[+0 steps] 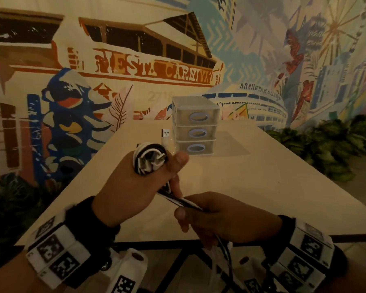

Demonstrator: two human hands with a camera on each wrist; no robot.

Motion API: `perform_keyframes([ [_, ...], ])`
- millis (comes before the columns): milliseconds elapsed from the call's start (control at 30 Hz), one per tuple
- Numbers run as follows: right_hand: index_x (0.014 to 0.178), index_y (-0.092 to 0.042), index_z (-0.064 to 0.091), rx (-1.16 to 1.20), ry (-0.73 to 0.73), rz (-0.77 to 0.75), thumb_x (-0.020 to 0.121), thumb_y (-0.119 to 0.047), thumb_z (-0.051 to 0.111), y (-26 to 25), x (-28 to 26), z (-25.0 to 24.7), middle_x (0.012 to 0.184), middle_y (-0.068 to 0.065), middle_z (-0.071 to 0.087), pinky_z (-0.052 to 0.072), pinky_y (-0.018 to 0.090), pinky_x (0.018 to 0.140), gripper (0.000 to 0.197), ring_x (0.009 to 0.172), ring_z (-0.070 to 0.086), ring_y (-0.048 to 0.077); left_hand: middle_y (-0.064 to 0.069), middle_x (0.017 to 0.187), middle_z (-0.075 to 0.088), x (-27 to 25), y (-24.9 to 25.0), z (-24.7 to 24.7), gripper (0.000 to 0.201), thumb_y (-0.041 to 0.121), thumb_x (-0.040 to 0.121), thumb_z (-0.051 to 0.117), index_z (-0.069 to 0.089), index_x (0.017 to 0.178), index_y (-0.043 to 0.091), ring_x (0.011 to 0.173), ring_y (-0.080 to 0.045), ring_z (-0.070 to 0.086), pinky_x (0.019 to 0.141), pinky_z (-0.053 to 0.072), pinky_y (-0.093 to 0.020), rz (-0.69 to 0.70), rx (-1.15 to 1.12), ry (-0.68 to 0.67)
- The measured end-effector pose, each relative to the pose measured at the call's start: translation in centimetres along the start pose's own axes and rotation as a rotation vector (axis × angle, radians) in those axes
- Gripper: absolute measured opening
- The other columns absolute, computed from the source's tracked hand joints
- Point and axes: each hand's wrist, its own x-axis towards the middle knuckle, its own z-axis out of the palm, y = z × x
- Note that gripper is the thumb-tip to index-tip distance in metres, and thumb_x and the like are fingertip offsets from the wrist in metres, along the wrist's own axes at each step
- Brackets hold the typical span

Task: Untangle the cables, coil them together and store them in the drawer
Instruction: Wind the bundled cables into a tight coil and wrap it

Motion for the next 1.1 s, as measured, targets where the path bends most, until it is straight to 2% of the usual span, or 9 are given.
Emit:
perform_keyframes([
  [167,0.075,-0.016,0.049,0.025,-0.016,0.107,0.093,-0.062,0.053,3.0,-1.4,-1.1,0.06,-0.002,0.037,0.038,0.027,0.055,0.05,0.049,0.038,0.013,-0.005,0.052,0.05,0.5,-0.8,-2.5,0.051,0.059,0.072,0.075,0.051,0.058,0.016,0.051,-0.028,0.055,0.066,0.055,-0.043,-0.11,-0.233,0.118],
  [400,0.078,-0.02,0.045,0.103,-0.052,0.158,0.102,-0.053,0.043,3.9,-3.7,-2.2,0.068,-0.002,0.028,0.026,0.028,0.054,0.041,0.058,0.021,0.016,-0.01,0.051,0.052,-0.2,-1.1,-2.1,0.039,0.033,0.087,0.064,0.054,0.055,0.012,0.052,-0.03,0.058,0.066,0.058,-0.039,-0.119,-0.122,0.073],
  [567,0.08,-0.024,0.054,-0.043,-0.016,0.158,0.103,-0.054,0.043,3.6,-4.9,-2.2,0.069,-0.003,0.048,0.045,0.036,0.065,0.039,0.061,0.043,0.016,-0.003,0.071,0.074,-0.6,-0.9,-2.1,0.031,0.035,0.089,0.064,0.068,0.067,0.014,0.076,-0.017,0.073,0.08,0.056,-0.032,-0.082,0.189,0.015],
  [633,0.082,-0.025,0.062,-0.163,-0.054,0.164,0.101,-0.059,0.044,3.4,-5.2,-2.3,0.076,0.006,0.063,0.053,0.051,0.081,0.043,0.07,0.057,0.028,0.002,0.079,0.077,-0.8,-0.4,-1.6,0.026,0.034,0.089,0.064,0.074,0.073,0.016,0.082,-0.01,0.073,0.082,0.053,-0.022,-0.1,0.208,-0.015],
  [733,0.097,-0.017,0.071,-0.313,-0.136,0.148,0.092,-0.069,0.055,2.7,-5.3,-2.3,0.098,0.022,0.068,0.049,0.058,0.09,0.054,0.091,0.063,0.042,-0.005,0.081,0.077,-1.0,0.5,-0.4,0.021,0.032,0.086,0.068,0.074,0.074,0.016,0.082,-0.019,0.075,0.084,0.058,-0.029,-0.105,0.06,-0.063],
  [833,0.117,-0.024,0.066,-0.28,-0.123,0.047,0.094,-0.044,0.07,1.4,-4.1,-1.8,0.114,0.0,0.073,0.054,0.04,0.094,0.031,0.104,0.07,0.021,0.016,0.075,0.074,-1.3,1.5,0.7,0.014,0.035,0.074,0.079,0.068,0.072,0.026,0.074,0.001,0.07,0.072,0.054,-0.012,-0.076,0.054,-0.037],
  [933,0.141,-0.042,0.045,-0.192,-0.085,-0.072,0.093,-0.041,0.071,-0.4,-2.0,-0.3,0.137,-0.017,0.06,0.048,0.036,0.108,0.055,0.126,0.058,0.007,0.027,0.067,0.066,-1.4,2.4,2.0,0.022,0.034,0.074,0.078,0.057,0.07,0.038,0.067,0.008,0.063,0.067,0.05,-0.008,0.005,0.228,-0.013],
  [1033,0.132,-0.03,0.056,-0.059,0.001,-0.148,0.098,-0.035,0.064,-0.5,-0.2,1.6,0.126,0.008,0.067,0.049,0.052,0.105,0.035,0.117,0.065,0.026,0.005,0.067,0.061,-1.1,2.1,2.2,0.039,0.068,0.071,0.068,0.061,0.075,0.03,0.062,-0.005,0.057,0.079,0.055,-0.024,0.071,0.222,-0.017],
  [1100,0.118,-0.025,0.067,0.064,0.006,-0.143,0.101,-0.036,0.06,0.0,0.1,2.2,0.1,0.023,0.072,0.052,0.057,0.095,0.021,0.093,0.069,0.04,0.003,0.071,0.067,-0.7,2.2,1.6,0.037,0.064,0.073,0.068,0.066,0.081,0.028,0.07,-0.006,0.066,0.078,0.056,-0.02,0.024,0.186,-0.043],
])
